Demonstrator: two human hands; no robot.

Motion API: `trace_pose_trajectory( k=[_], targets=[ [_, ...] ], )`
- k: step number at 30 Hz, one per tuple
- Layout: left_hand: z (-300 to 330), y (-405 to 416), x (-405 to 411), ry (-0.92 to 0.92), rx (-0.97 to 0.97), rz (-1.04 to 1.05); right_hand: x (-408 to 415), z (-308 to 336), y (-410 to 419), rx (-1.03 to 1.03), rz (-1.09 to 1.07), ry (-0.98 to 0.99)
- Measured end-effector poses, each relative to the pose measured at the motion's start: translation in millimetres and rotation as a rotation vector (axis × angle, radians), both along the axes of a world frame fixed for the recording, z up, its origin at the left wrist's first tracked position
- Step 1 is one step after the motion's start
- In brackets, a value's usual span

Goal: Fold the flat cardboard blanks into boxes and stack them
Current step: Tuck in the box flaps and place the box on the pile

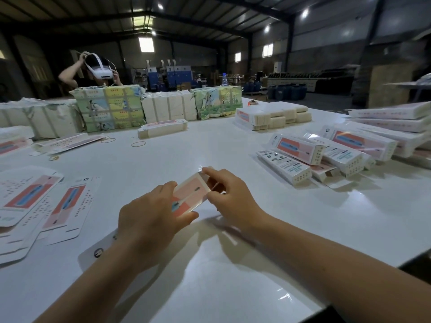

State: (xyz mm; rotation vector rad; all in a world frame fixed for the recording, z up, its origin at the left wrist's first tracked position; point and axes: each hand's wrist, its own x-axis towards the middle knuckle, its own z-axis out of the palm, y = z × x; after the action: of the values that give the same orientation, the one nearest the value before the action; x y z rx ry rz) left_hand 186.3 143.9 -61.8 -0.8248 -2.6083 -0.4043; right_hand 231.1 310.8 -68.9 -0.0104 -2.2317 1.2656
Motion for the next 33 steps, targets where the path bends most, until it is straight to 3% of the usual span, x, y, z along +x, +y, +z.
trace_pose_trajectory(
  k=[5, 15, 21, 23, 26, 28, 31, 33],
  targets=[
    [-1, 1, -1, 0.008, 0.033, 0.030, -1, 1, -3, -0.116, 0.067, -0.019],
    [0, 4, -1, 0.050, -0.020, 0.078, -1, 1, -7, -0.055, 0.120, -0.041],
    [5, -2, -1, -0.029, 0.037, 0.076, -4, 2, 6, 0.101, -0.211, 0.179],
    [4, -4, 0, -0.025, 0.025, 0.064, -6, 3, 14, -0.075, -0.222, 0.056],
    [1, -2, 2, -0.003, 0.000, 0.053, -8, 4, 14, -0.565, 0.032, -0.258],
    [-1, -1, 1, 0.012, 0.003, 0.050, -9, 4, 10, -0.709, 0.164, -0.305],
    [-3, -1, 0, 0.026, -0.002, 0.054, -7, 4, 6, -0.522, 0.134, -0.184],
    [-4, -1, -1, 0.031, 0.003, 0.053, -4, 3, 2, -0.214, -0.006, -0.094]
  ],
)
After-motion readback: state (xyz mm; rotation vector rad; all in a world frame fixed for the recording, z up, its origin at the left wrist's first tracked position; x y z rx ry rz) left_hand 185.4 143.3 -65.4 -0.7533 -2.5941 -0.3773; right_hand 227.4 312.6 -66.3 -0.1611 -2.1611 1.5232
